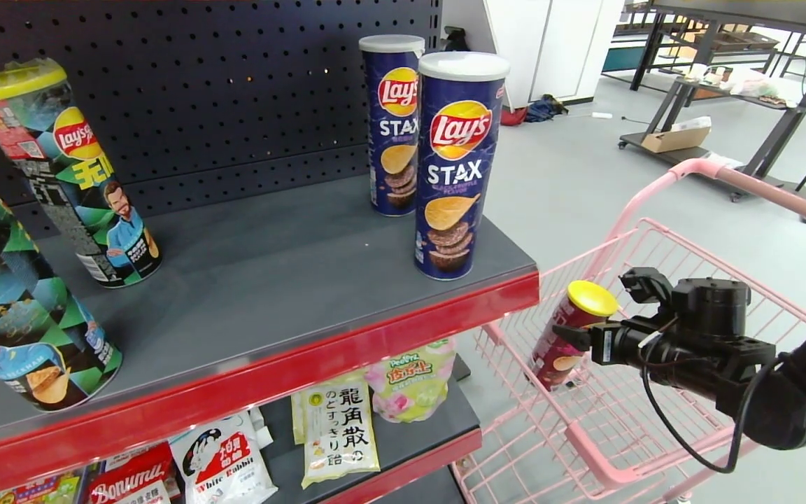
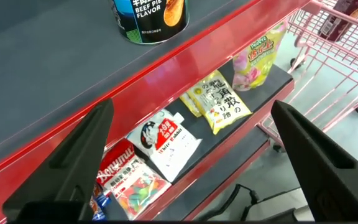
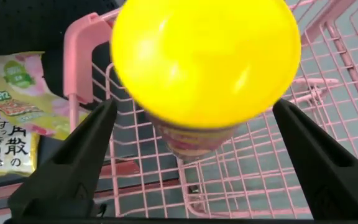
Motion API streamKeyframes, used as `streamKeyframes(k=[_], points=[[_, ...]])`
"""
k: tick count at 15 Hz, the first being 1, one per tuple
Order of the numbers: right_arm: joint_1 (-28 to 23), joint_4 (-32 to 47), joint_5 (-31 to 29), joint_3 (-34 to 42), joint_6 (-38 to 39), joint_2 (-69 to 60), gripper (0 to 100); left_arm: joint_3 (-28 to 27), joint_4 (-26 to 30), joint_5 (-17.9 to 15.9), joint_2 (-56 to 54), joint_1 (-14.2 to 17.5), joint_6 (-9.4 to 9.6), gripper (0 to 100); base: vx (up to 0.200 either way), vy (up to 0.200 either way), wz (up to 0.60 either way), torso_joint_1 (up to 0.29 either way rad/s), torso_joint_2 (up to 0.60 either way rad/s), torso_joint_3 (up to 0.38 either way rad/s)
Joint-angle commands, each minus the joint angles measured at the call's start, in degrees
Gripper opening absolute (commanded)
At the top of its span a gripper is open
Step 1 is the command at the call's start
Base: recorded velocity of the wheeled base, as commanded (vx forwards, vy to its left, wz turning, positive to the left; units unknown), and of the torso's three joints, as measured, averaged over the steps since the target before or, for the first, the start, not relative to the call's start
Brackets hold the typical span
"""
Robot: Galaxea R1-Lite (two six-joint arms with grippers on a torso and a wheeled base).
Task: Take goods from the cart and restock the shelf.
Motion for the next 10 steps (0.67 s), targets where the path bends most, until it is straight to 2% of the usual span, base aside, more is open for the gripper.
streamKeyframes(k=[1,8,9,10], points=[[-0.66,-0.09,0.08,-1.91,0.0,3.51,100,0.0,0.06,0.11,0.4,0.01,0.0,100,0.0,0.0,0.0,0.0,0.0,0.0],[-1.27,-3.7,0.34,-5.43,0.17,8.43,100,-0.44,0.06,0.19,1.89,0.09,0.09,100,0.0,0.0,0.0,0.0,0.0,0.0],[-1.27,-3.87,0.43,-5.6,0.17,9.04,0,-0.79,0.06,0.11,2.07,0.09,0.09,100,0.0,0.0,0.0,0.0,0.0,0.0],[-1.27,-3.78,0.52,-5.95,0.26,9.48,0,-0.97,0.06,0.19,2.33,0.09,0.0,100,0.0,0.0,0.0,0.0,0.0,0.0]])
